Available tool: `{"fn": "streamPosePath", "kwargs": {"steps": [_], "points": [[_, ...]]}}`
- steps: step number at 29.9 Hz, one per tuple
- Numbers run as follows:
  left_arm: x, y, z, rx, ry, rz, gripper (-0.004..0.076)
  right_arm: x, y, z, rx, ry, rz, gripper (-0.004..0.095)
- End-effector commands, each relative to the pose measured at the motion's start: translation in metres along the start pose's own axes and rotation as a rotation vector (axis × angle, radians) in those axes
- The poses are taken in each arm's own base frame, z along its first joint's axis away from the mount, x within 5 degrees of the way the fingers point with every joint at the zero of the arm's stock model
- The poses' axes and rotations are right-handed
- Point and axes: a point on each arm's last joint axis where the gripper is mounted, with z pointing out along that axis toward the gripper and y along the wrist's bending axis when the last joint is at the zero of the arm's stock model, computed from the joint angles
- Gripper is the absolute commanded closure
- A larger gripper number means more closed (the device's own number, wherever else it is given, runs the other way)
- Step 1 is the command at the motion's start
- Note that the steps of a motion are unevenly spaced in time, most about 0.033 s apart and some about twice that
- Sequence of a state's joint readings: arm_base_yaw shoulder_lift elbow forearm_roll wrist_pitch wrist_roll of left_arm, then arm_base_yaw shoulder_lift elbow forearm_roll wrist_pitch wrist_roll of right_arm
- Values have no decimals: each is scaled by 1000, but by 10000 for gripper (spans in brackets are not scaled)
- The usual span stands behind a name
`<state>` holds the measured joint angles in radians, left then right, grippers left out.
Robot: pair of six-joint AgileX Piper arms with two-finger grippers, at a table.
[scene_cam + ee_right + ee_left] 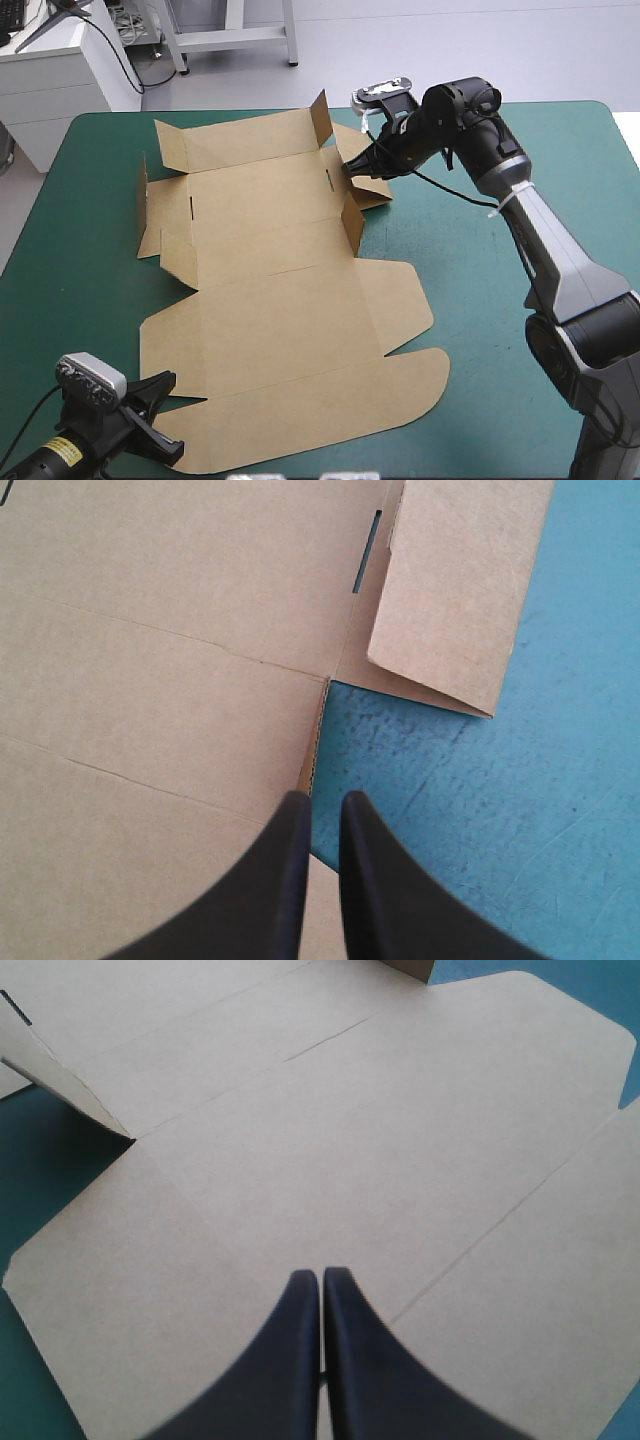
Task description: Fold the box
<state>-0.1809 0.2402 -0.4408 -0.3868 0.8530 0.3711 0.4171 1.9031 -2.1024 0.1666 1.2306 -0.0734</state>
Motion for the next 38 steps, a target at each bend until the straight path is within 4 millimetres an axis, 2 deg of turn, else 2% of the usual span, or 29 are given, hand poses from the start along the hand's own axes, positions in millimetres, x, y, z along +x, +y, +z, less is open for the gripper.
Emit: {"fn": "streamPosePath", "kwargs": {"steps": [1, 4, 7, 17, 26, 35, 38], "points": [[-12, 1, -3, -8, -79, -20, 732, -9, 6, -34, -3, -132, -12, 618], [-12, 1, -3, -8, -79, -20, 732, -9, 5, -27, -4, -117, -12, 460], [-12, 1, -3, -8, -79, -20, 732, -9, 5, -15, -28, -93, 1, 391], [-12, 1, -3, -8, -79, -20, 732, 2, 0, 54, -87, 88, 43, 395], [-12, 1, -3, -8, -79, -20, 732, 11, -6, 96, -91, 173, 58, 395], [-12, 1, -3, -8, -79, -20, 732, 9, -8, 104, -84, 149, 61, 403], [-12, 1, -3, -8, -79, -20, 732, 13, -10, 107, -72, 192, 51, 501]]}}
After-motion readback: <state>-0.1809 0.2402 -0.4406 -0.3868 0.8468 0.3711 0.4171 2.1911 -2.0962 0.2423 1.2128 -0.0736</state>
